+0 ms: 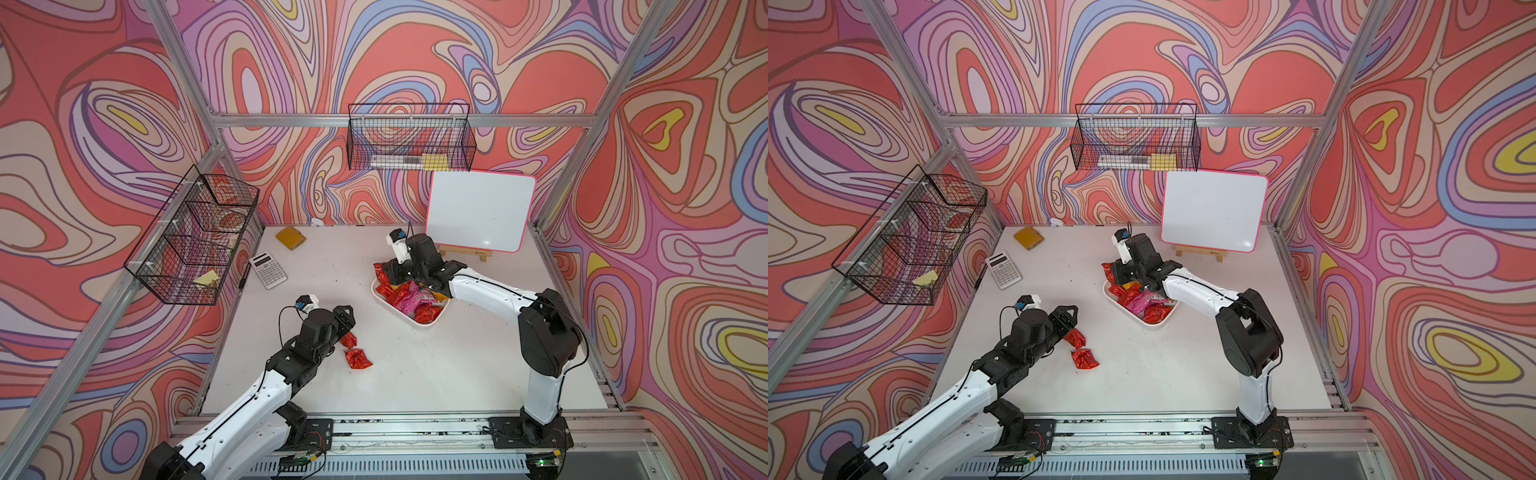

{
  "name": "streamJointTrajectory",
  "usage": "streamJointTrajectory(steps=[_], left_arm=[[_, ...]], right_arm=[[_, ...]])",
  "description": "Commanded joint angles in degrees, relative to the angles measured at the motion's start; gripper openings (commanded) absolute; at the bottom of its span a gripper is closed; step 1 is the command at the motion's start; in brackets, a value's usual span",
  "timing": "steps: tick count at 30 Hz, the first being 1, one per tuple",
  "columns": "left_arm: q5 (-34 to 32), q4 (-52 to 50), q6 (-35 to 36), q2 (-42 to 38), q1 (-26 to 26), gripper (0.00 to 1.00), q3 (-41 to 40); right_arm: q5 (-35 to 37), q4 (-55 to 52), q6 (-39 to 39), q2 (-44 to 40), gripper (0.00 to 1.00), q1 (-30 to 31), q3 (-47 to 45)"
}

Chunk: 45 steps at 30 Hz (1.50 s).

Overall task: Take the tea bags out of the storage box
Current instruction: Pick up the tea bag from the storage box, then place the tea bag at the center of the board.

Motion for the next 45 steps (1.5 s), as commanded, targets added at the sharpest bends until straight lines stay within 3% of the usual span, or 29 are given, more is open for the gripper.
streamJointTrajectory(steps=[1,6,15,21,30,32,38,45], left_arm=[[1.0,2.2,-0.8,0.3,0.7,0.67,-0.7],[0.3,1.4,-2.2,-0.7,1.4,0.67,-1.5],[-4.8,-6.3,-5.1,-7.8,1.5,0.66,-3.8],[-5.6,-10.5,-5.8,-13.1,1.5,0.66,-5.2],[-4.6,-13.8,-4.5,-16.4,1.5,0.68,-5.8],[-3.9,-13.1,-3.9,-16.0,1.5,0.68,-5.7],[0.7,-7.2,0.5,-10.3,1.5,0.70,-3.3],[8.5,3.3,3.9,1.9,1.5,0.70,1.5]], right_arm=[[-0.8,3.9,0.2,-2.5,0.03,0.2,-1.3],[-2.9,2.4,2.7,-5.9,0.03,1.6,-2.6],[-1.1,-2.9,14.0,-10.1,0.03,11.4,-10.9],[-0.2,-7.0,17.7,-3.4,0.03,13.2,-10.2],[-4.6,-10.1,18.6,5.3,0.05,13.5,-5.8],[-5.0,-10.5,18.6,6.0,0.11,13.5,-5.3],[-1.7,-9.5,17.4,2.8,0.47,13.5,-6.5],[9.3,-7.2,12.9,-9.1,0.53,13.0,-11.3]])
